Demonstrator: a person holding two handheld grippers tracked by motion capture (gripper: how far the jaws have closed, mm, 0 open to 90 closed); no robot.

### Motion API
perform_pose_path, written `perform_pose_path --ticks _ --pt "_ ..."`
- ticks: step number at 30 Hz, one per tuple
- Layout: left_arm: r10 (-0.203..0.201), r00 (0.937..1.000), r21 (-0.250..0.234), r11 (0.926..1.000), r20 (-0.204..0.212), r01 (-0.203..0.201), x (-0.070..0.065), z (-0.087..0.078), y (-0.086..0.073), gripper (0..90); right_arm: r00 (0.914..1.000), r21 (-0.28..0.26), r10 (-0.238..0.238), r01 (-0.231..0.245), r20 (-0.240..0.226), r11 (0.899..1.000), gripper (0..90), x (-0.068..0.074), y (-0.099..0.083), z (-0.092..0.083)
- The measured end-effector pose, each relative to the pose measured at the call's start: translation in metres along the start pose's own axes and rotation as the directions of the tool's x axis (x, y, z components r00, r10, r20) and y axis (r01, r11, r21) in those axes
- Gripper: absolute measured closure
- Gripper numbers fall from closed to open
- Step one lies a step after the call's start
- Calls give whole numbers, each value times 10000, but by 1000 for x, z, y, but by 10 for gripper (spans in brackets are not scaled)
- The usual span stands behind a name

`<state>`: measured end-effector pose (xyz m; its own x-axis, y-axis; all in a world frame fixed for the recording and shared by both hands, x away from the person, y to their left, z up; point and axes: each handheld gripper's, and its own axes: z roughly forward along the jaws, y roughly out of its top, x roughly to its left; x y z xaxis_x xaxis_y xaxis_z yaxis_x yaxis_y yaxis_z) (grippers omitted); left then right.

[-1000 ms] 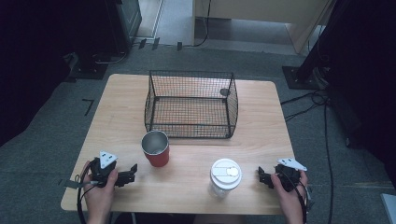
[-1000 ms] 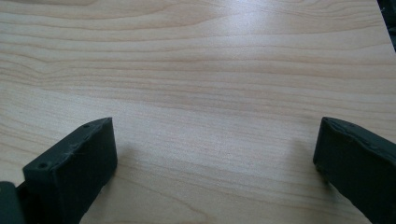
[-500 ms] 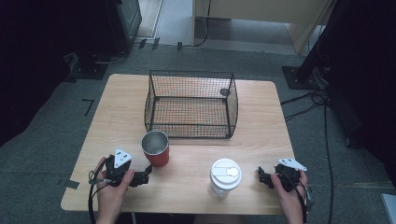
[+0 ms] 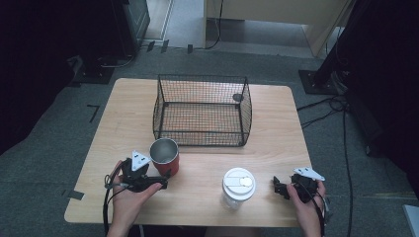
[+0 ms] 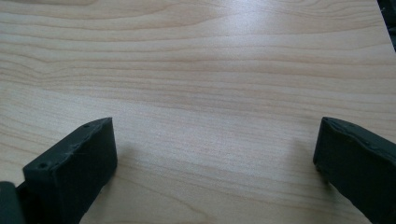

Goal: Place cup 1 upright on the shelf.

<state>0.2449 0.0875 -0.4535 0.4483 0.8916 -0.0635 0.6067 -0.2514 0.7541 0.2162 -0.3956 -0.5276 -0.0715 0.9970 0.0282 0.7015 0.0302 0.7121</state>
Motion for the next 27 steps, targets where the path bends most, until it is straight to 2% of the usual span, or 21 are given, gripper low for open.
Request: perform_pose_path --ticks 8,16,23,27 --pt "87 10000 -115 9999 14 -87 -5 5 10 0 10000 -3 6 -6 0 10000 0 0 0 0" --pt "359 9993 -119 9993 -108 -360 -12 10 20 0 10000 -3 1 -1 1 10000 0 0 0 0" --pt "425 9987 50 9991 -266 -423 -14 15 27 0 10000 -1 2 -2 -1 10000 0 0 0 0" --pt "368 9981 10 9993 -493 -368 -15 16 28 53 10000 -4 1 -1 1 10000 0 0 0 0"
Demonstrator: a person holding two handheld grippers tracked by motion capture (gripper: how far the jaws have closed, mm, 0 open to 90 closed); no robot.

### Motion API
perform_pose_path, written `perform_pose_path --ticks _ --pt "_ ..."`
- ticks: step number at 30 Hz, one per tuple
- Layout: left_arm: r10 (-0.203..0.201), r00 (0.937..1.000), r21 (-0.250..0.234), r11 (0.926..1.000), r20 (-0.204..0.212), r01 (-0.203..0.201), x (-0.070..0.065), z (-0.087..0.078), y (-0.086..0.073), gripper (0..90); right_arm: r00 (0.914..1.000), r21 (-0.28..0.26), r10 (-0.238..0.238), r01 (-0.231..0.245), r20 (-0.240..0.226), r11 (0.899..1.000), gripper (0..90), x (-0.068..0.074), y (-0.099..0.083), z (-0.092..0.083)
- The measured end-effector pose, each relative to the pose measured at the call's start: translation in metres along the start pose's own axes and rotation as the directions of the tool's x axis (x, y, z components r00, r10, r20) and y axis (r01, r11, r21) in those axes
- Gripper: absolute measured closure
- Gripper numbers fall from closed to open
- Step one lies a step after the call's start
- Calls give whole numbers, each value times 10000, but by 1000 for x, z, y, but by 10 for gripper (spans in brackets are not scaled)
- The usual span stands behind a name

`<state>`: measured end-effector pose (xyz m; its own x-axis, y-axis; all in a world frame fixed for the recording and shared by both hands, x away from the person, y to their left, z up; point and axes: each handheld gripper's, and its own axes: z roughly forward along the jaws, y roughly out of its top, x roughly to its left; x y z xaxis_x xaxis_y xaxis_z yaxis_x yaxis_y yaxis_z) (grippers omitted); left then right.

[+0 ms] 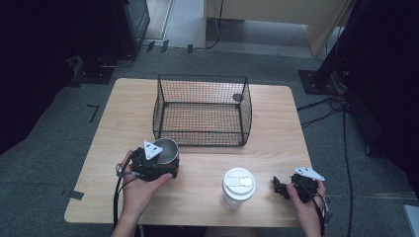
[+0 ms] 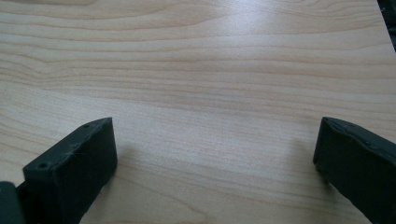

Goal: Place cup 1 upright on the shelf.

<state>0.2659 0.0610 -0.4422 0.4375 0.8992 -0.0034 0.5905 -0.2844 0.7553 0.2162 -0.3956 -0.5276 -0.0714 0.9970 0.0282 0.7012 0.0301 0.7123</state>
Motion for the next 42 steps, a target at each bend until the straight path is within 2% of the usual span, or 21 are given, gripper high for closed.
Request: perform_pose_path --ticks 23,35,42 --pt "180 9997 -198 9996 -151 -183 -1 0 -2 85 10000 -1 3 -3 1 10000 0 0 0 0" --pt "113 9999 -980 9951 97 -103 -3 -13 5 85 10000 1 2 -2 0 10000 0 0 0 0" --pt "203 9997 -1239 9921 169 -180 -4 -19 10 85 10000 1 0 0 0 10000 0 0 0 0"
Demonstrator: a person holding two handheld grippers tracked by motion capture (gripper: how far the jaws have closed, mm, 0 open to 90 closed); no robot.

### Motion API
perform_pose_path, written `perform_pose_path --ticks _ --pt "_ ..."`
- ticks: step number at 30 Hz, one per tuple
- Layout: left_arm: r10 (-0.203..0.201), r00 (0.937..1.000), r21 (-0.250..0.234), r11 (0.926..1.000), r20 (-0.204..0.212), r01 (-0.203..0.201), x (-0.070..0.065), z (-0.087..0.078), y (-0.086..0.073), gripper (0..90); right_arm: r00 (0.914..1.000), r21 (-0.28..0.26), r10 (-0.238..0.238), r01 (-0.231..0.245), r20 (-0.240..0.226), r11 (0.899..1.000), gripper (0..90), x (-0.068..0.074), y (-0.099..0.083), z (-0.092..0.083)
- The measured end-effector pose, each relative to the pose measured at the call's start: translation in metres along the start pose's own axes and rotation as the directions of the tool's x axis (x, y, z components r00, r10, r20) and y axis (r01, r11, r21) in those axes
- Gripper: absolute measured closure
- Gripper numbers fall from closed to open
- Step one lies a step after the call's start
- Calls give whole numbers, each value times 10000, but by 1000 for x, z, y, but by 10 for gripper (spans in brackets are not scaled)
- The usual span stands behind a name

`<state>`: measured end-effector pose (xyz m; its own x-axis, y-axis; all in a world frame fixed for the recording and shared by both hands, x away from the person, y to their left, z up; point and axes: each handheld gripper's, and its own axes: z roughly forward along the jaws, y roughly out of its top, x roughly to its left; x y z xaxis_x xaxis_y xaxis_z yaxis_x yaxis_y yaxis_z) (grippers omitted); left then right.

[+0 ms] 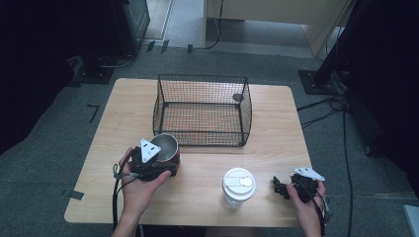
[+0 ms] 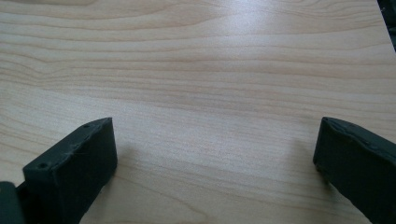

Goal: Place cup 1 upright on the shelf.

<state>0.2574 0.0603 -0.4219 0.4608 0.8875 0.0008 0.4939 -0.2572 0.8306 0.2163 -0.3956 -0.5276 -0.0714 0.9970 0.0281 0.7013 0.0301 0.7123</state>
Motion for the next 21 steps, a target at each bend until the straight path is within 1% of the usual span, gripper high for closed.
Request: perform_pose_path --ticks 1,4,11,15,19,21 --pt "69 10000 -60 10000 39 -68 -1 -1 3 85 10000 1 1 -1 -1 10000 0 0 0 0" --pt "88 9999 -191 9998 123 -85 -2 -3 7 85 10000 0 -1 1 1 10000 0 0 0 0" --pt "176 9996 -510 9986 198 -166 -3 -6 14 85 10000 10 20 -20 0 10000 0 0 0 0" --pt "132 9994 -701 9975 317 -109 -4 -6 18 85 10000 9 20 -20 -1 10000 0 0 0 0" --pt "168 9990 -859 9962 413 -132 -6 -6 24 85 10000 15 17 -17 -2 10000 0 0 0 0" --pt "263 9986 -952 9952 461 -218 -9 -5 29 85 10000 11 23 -23 -4 10000 0 0 0 0"
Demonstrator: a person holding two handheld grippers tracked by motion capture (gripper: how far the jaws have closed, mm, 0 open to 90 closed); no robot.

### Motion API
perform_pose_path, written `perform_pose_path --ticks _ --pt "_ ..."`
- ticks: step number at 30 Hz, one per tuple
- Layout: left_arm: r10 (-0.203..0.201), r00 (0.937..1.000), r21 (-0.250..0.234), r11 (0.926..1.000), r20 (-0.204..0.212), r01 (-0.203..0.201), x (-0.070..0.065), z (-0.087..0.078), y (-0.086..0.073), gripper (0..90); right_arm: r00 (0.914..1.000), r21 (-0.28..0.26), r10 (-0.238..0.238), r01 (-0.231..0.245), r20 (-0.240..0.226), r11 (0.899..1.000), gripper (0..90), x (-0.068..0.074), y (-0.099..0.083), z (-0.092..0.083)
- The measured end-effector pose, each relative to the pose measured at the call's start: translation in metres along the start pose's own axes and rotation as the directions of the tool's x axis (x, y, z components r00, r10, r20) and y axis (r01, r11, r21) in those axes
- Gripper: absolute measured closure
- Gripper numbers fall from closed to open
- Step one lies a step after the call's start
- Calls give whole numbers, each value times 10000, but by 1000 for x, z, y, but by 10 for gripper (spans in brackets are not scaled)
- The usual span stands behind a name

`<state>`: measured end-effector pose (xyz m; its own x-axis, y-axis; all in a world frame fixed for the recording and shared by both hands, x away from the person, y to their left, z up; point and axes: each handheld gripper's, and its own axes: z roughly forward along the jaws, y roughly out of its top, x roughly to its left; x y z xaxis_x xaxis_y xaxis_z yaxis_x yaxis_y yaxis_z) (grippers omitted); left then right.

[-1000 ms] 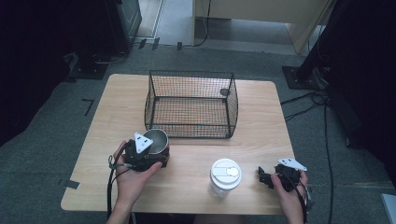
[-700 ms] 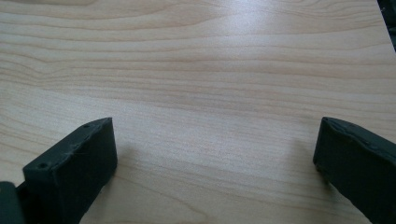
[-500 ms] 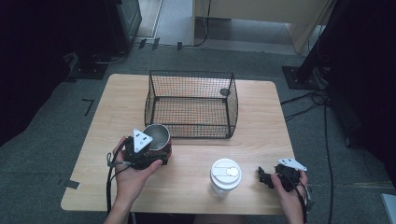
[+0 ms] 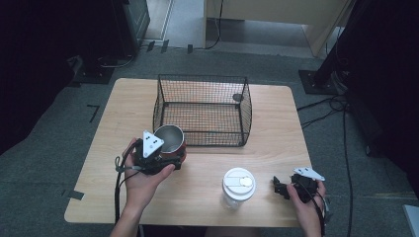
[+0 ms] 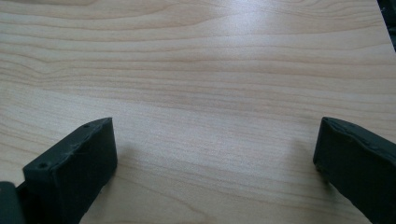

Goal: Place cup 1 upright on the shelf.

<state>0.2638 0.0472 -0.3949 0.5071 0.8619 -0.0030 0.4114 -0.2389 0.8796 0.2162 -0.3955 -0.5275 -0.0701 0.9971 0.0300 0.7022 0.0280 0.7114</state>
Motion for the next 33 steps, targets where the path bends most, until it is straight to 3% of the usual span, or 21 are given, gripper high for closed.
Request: perform_pose_path --ticks 21,33 --pt "192 9998 -992 9949 -58 -197 -1 2 32 85 10000 -15 -5 5 1 10000 0 0 0 0" --pt "441 9983 -1908 9803 -375 -505 -1 12 50 85 10000 -16 9 -9 3 10000 0 0 0 0"
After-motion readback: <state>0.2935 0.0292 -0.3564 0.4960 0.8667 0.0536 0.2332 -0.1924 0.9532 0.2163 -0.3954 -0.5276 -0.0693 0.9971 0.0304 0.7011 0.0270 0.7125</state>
